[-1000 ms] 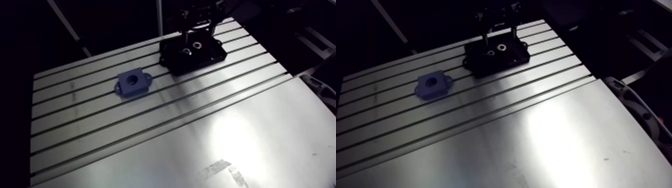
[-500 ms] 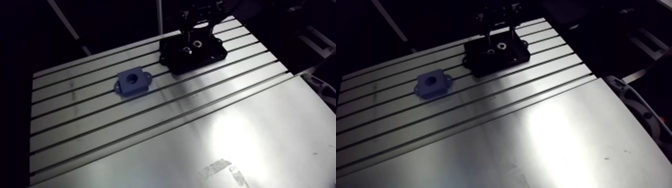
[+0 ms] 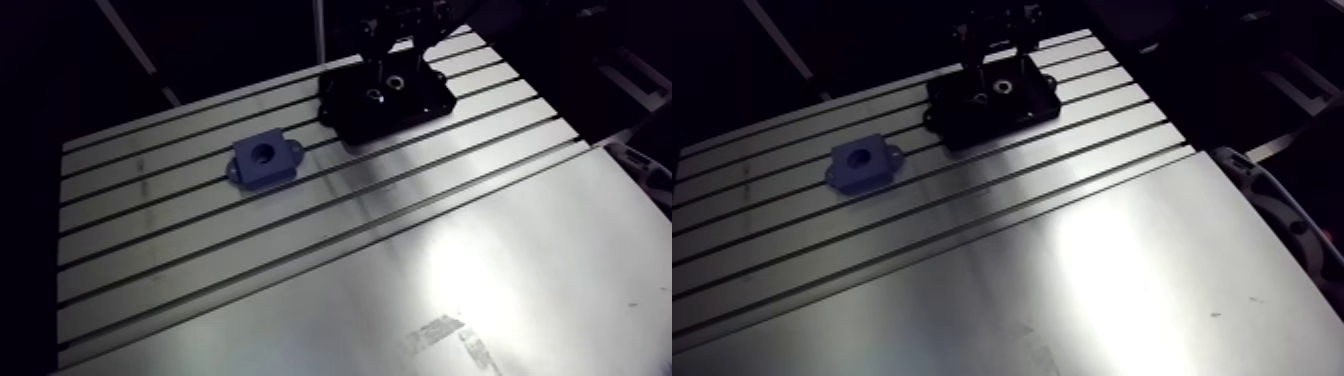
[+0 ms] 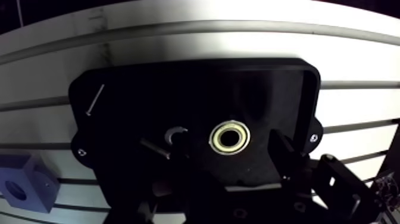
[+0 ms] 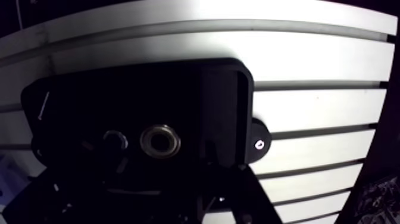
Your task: Pick up the bearing and press it into the housing until flush.
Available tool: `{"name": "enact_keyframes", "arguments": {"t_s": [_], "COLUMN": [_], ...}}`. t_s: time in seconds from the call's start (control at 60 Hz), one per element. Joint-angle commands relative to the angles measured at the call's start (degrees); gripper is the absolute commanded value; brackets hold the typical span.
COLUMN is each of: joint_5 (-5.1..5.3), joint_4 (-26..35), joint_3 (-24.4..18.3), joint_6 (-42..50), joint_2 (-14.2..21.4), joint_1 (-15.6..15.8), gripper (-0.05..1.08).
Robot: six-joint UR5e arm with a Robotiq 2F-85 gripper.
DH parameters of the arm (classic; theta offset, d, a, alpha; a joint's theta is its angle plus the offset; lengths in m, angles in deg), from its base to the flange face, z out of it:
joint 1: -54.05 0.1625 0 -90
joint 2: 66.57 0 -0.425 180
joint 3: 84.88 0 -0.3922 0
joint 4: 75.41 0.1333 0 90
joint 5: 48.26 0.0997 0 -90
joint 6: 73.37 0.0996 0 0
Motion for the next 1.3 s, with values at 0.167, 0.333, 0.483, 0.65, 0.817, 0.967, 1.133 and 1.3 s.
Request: {"name": "enact_keyframes", "arguments": {"t_s": [0.167,0.333,0.483,0.65,0.817,0.967,1.133,1.3], "joint_5": [-0.08,-0.08,-0.08,-0.08,-0.08,-0.08,-0.08,-0.08], "joint_4": [-0.7,-0.7,-0.7,-0.79,-0.79,-0.79,-0.79,-0.79], "joint_3": [0.0,0.01,0.09,0.09,0.09,0.09,0.09,0.01], "joint_6": [0.08,0.08,0.08,0.17,0.17,0.17,0.17,0.17], "joint_2": [-0.68,-0.79,-0.79,-0.79,-0.79,-0.79,-0.79,-0.79], "joint_1": [0.06,0.06,0.06,0.06,0.06,0.06,0.06,0.06], "gripper": [0.33,0.36,0.37,0.39,0.43,0.45,0.48,0.49]}}
